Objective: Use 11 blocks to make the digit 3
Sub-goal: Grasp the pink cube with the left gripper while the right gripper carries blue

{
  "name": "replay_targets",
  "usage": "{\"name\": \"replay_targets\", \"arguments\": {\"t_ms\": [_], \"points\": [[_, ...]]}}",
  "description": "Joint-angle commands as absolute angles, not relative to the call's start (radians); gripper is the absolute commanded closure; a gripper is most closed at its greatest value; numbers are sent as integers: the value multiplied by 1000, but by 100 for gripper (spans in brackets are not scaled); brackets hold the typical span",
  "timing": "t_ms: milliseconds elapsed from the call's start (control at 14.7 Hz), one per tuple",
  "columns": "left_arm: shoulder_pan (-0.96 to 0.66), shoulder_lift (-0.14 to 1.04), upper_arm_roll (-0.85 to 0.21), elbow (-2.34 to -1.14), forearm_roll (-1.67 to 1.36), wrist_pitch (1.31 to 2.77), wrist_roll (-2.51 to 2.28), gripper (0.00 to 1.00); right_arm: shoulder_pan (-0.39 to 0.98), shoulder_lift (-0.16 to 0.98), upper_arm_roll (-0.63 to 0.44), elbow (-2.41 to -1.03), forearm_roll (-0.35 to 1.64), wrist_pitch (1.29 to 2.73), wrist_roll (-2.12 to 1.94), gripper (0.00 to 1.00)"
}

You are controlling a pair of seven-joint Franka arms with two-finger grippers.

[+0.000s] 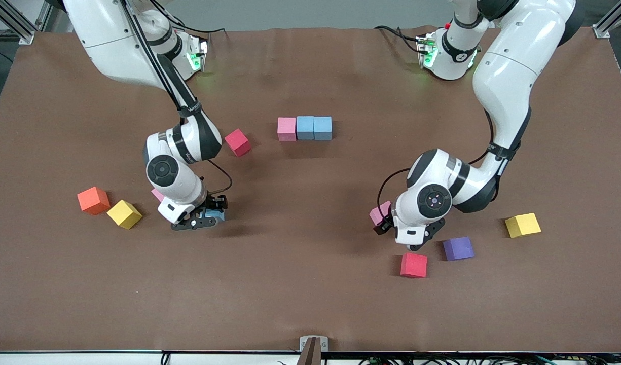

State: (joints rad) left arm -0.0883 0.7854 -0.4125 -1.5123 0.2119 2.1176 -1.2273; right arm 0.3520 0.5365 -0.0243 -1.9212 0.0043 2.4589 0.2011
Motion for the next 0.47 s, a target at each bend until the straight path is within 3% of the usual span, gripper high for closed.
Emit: {"name": "replay_targets", "arguments": {"t_ms": [0, 136, 407], "points": [[-92, 804, -413, -1496, 198, 2134, -1190, 3, 363, 540, -21, -1904, 17, 2445, 190, 64], [-94, 811, -413, -1505, 198, 2149, -1190, 12, 379, 529, -21, -1870, 20, 2377, 192, 64], [-94, 808, -414, -1509, 195, 2158, -1204, 54, 442, 528, -17, -1760, 90, 2197, 262, 65]]}}
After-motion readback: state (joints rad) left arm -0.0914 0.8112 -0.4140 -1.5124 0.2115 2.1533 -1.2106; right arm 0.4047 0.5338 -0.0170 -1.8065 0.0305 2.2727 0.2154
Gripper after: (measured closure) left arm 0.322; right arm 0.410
